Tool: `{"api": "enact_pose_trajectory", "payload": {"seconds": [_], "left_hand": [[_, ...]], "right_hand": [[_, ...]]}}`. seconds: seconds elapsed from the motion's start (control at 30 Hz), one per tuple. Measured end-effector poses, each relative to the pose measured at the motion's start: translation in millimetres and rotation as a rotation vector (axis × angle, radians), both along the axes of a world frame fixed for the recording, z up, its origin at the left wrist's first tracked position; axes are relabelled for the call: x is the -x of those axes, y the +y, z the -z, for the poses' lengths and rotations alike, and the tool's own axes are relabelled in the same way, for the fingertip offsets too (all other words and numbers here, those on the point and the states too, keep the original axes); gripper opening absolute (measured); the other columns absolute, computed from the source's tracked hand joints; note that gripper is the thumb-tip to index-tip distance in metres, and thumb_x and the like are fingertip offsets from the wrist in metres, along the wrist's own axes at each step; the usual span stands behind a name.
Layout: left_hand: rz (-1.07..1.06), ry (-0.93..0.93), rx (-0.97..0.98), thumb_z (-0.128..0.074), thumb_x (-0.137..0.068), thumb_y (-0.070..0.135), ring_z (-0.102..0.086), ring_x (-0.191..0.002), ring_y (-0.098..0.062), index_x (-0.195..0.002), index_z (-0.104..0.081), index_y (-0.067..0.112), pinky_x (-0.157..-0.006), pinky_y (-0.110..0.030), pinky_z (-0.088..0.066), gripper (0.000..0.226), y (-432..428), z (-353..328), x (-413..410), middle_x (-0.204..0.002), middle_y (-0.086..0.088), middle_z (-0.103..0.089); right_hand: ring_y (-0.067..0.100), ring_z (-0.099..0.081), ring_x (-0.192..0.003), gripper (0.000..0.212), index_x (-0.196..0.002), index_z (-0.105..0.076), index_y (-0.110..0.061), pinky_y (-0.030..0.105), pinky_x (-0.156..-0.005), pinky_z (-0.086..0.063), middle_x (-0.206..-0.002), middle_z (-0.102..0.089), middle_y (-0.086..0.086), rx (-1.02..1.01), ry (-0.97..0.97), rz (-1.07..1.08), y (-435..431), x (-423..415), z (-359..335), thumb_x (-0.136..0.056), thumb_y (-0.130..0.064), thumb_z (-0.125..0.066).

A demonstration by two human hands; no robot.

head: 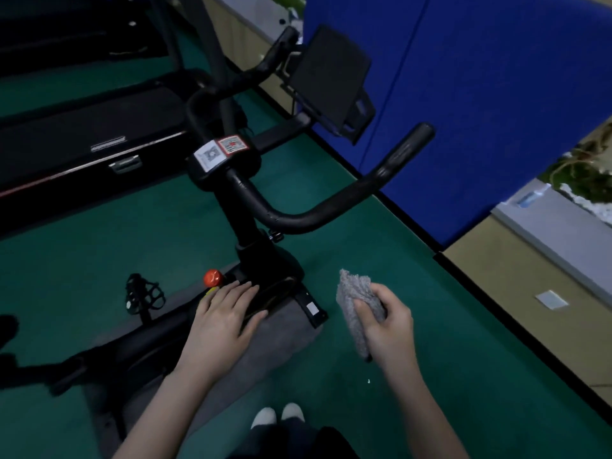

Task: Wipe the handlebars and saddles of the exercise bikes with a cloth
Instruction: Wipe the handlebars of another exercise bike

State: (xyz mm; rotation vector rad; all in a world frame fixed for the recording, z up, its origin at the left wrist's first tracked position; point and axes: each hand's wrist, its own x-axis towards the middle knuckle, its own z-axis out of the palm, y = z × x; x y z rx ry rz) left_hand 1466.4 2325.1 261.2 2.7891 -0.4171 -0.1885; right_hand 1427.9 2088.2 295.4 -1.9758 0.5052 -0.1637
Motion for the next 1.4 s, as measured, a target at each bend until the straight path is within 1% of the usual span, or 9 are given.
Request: {"api": "enact_pose_trajectory", "payload": {"seconds": [0.07, 0.2, 0.37, 0.47, 0.6, 1.0, 1.17, 1.27, 1.4], "left_hand": [[-0.062, 0.001, -0.011, -0.009, -0.084, 0.062, -0.034, -0.138, -0.013, -0.139, -0.048, 0.020, -0.114, -0.034, -0.021, 0.079, 6.0, 3.3, 3.2, -0.143, 0.006, -0.047], [-0.194, 0.069, -0.034, -0.029, -0.096, 0.057, -0.030, -0.139, -0.013, -0.144, -0.039, 0.023, -0.112, -0.032, -0.025, 0.059, 19.7, 12.2, 16.4, -0.148, 0.007, -0.040], [-0.333, 0.087, -0.039, -0.038, -0.097, 0.050, -0.027, -0.139, -0.011, -0.145, -0.035, 0.025, -0.110, -0.030, -0.025, 0.055, 30.8, 16.9, 34.4, -0.150, 0.009, -0.035], [-0.392, 0.090, -0.009, -0.041, -0.096, 0.050, -0.030, -0.138, -0.012, -0.144, -0.037, 0.026, -0.109, -0.032, -0.027, 0.055, 38.2, 16.5, 41.8, -0.150, 0.009, -0.035], [-0.433, 0.084, 0.034, -0.045, -0.094, 0.050, -0.034, -0.137, -0.015, -0.144, -0.038, 0.024, -0.110, -0.035, -0.029, 0.057, 48.0, 13.7, 40.1, -0.149, 0.006, -0.038], [-0.243, 0.059, 0.038, -0.042, -0.094, 0.054, -0.034, -0.135, -0.012, -0.141, -0.040, 0.027, -0.111, -0.030, -0.020, 0.054, 102.4, 23.9, -28.6, -0.140, 0.008, -0.047], [-0.103, 0.087, 0.120, -0.045, -0.095, 0.051, -0.038, -0.131, -0.013, -0.140, -0.042, 0.025, -0.108, -0.031, -0.025, 0.053, 148.1, 27.1, -70.6, -0.137, 0.008, -0.049], [-0.030, 0.089, 0.163, -0.043, -0.095, 0.050, -0.036, -0.132, -0.011, -0.141, -0.040, 0.026, -0.109, -0.029, -0.024, 0.053, 170.2, 30.0, -93.4, -0.141, 0.010, -0.046], [0.088, 0.076, 0.233, -0.040, -0.095, 0.052, -0.030, -0.135, -0.006, -0.143, -0.037, 0.028, -0.112, -0.027, -0.020, 0.054, 185.3, 26.8, -125.3, -0.146, 0.014, -0.038]], "right_hand": [[0.015, -0.059, -0.107, 0.030, -0.117, -0.062, -0.006, 0.030, -0.095, -0.048, -0.114, -0.064, 0.003, -0.030, 0.015, -0.032, 2.7, -7.1, 3.8, -0.088, -0.009, -0.064], [-0.014, -0.054, -0.090, 0.029, -0.116, -0.062, -0.011, 0.000, -0.077, -0.039, -0.098, -0.056, -0.023, -0.051, 0.003, -0.152, 9.5, -22.0, 10.1, -0.087, -0.009, -0.065], [-0.018, -0.055, -0.086, 0.025, -0.105, -0.060, -0.022, 0.000, -0.076, -0.038, -0.092, -0.054, -0.028, -0.069, 0.003, -0.273, 18.7, -41.7, 13.7, -0.087, -0.006, -0.065], [-0.005, -0.057, -0.090, 0.024, -0.104, -0.061, -0.022, 0.011, -0.081, -0.042, -0.096, -0.059, -0.021, -0.080, 0.007, -0.328, 25.0, -44.9, 13.0, -0.087, -0.005, -0.064], [0.009, -0.061, -0.095, 0.023, -0.106, -0.064, -0.015, 0.012, -0.082, -0.045, -0.099, -0.065, -0.007, -0.078, 0.007, -0.385, 35.0, -50.4, 12.6, -0.087, -0.003, -0.063], [0.016, -0.062, -0.101, 0.026, -0.114, -0.063, -0.006, 0.033, -0.093, -0.050, -0.107, -0.067, 0.004, -0.023, 0.019, -0.277, 97.9, -70.0, 20.7, -0.088, -0.006, -0.063], [0.010, -0.064, -0.098, 0.022, -0.109, -0.066, -0.009, 0.027, -0.089, -0.053, -0.102, -0.069, -0.001, -0.009, 0.063, -0.185, 155.3, -81.5, 19.6, -0.088, -0.006, -0.062], [0.007, -0.063, -0.096, 0.018, -0.103, -0.066, -0.009, 0.014, -0.083, -0.050, -0.100, -0.068, -0.001, 0.044, 0.032, -0.112, 187.8, -91.9, 16.1, -0.087, -0.001, -0.062], [-0.013, -0.055, -0.093, 0.024, -0.096, -0.064, -0.015, -0.002, -0.076, -0.038, -0.099, -0.061, -0.005, 0.140, -0.090, 0.013, 222.1, -102.0, 1.5, -0.084, 0.007, -0.062]]}}
